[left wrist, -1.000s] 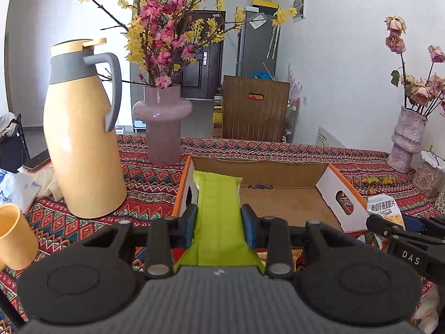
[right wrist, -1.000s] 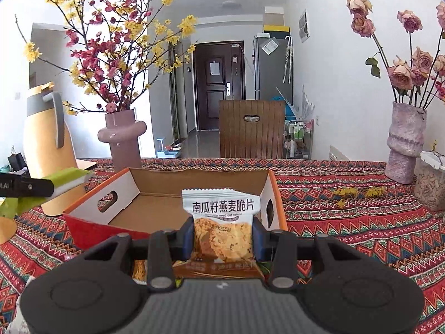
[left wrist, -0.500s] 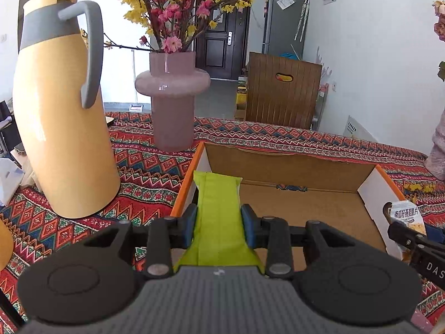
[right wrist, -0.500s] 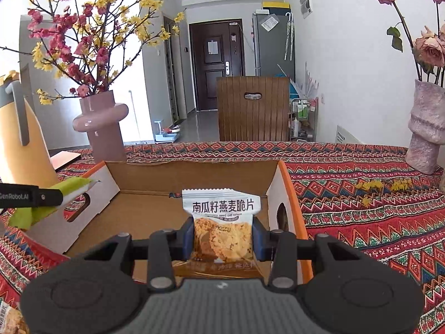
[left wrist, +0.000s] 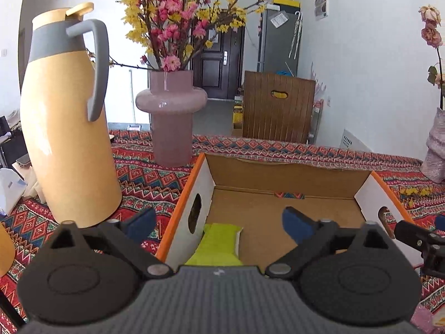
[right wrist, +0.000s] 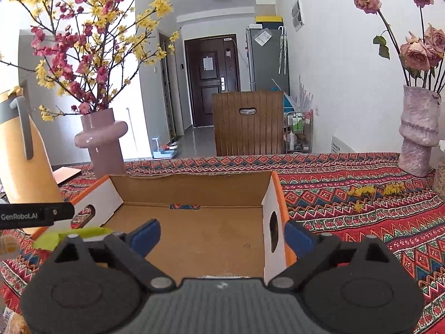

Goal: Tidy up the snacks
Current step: 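Carry both packets into the cardboard box and open both tools, then move both tools back over the snack pile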

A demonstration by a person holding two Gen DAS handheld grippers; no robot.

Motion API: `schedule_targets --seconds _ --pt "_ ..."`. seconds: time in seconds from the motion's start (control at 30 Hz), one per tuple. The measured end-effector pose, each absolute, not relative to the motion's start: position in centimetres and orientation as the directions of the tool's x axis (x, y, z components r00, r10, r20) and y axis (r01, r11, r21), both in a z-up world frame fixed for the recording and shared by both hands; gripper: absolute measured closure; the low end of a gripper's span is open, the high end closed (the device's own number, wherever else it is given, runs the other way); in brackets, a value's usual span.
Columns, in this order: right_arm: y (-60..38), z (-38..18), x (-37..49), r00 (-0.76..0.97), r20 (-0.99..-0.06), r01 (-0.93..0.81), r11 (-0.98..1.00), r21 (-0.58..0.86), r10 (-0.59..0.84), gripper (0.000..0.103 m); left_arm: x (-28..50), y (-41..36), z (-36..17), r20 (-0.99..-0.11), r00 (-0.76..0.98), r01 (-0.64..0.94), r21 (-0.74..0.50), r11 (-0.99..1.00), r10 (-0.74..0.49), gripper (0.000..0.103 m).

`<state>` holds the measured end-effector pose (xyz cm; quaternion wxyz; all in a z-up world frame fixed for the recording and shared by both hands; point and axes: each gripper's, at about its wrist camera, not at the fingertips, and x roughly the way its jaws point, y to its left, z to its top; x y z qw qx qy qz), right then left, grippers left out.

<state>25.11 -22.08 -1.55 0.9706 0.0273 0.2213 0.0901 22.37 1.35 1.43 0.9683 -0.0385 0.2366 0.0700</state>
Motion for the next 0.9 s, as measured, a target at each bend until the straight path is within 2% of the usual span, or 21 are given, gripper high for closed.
schedule_targets --seconds 0.5,0.9 --pt "-22.7 0.8 22.7 0.917 -0.348 -0.173 0.98 0.096 0.196 0.0 20.0 0.2 4.2 -0.401 0.907 -0.147 -0.023 0.989 0.125 0.0" --pt "-21.9 2.0 17.4 0.917 -0.332 -0.209 0.975 0.073 0.221 0.0 15.1 0.1 5.3 -0.41 0.909 -0.098 -0.028 0.995 0.078 0.0"
